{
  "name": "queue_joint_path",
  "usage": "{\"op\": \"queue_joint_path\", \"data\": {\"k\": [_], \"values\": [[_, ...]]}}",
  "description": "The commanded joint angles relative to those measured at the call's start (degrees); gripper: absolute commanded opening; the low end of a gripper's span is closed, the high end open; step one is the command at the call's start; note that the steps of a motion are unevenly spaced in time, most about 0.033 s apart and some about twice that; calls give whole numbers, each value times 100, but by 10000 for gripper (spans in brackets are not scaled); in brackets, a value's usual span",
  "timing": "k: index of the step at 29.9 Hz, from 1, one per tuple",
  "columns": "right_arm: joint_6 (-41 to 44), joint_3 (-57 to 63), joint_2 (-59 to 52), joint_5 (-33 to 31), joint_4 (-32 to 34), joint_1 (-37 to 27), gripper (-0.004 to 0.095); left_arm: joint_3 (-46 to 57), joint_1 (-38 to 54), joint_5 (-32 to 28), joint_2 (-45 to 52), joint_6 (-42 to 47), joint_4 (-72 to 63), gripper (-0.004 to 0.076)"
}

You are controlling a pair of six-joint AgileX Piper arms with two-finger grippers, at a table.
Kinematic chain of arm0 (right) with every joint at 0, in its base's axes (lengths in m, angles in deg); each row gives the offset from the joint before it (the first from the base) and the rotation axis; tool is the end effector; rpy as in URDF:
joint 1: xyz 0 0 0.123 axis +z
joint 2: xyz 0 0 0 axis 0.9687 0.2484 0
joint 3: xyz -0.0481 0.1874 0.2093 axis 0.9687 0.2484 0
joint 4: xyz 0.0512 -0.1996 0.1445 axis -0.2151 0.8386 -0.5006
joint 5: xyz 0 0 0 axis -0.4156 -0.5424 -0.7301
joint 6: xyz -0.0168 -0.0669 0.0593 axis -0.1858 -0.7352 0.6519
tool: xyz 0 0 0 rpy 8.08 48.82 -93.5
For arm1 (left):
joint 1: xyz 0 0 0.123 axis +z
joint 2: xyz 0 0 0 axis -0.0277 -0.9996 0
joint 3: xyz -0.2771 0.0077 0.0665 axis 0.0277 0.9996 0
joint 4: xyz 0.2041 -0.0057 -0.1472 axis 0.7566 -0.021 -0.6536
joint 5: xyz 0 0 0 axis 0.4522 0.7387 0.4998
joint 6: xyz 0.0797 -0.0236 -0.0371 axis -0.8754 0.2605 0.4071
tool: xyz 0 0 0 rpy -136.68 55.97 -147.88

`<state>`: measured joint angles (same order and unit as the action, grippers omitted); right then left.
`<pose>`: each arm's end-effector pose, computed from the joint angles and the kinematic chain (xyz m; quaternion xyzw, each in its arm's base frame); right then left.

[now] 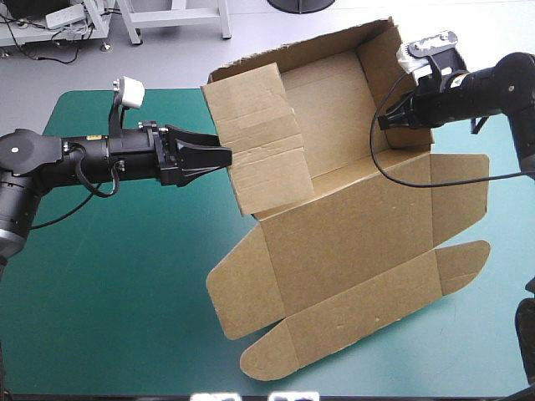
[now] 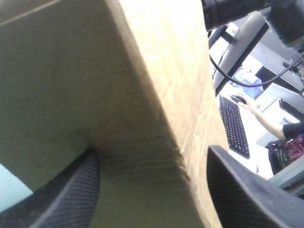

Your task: Fold the box

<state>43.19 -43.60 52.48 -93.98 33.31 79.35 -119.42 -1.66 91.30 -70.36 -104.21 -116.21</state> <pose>0.3300 0.0563 0.4548 -0.2188 0.8842 0.1432 0.3870 0.2428 -0.0967 0.4464 0.2673 0.7252 -0.4930 0.3995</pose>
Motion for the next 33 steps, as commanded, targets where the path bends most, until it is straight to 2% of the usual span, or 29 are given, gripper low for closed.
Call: {"op": "queue_joint_path", "data": {"k": [1,11,17,22,27,33], "values": [[79,-191,-223,347,-265,109,-24,-160,18,-241,144,-10,-413,471],[559,-191,-53,603,164,740,-23,-160,18,-1088,144,324,222,470],[1006,-191,90,702,821,1148,-23,-160,18,-1500,144,524,683,470],[1260,-191,219,923,961,1503,-23,-160,18,-1965,144,1103,1619,470],[1413,-191,334,1105,981,1643,-24,-160,-52,-2157,144,1764,2519,463],[1413,-191,357,1127,925,1643,-24,-160,-694,-2602,20,2902,4060,460]]}}
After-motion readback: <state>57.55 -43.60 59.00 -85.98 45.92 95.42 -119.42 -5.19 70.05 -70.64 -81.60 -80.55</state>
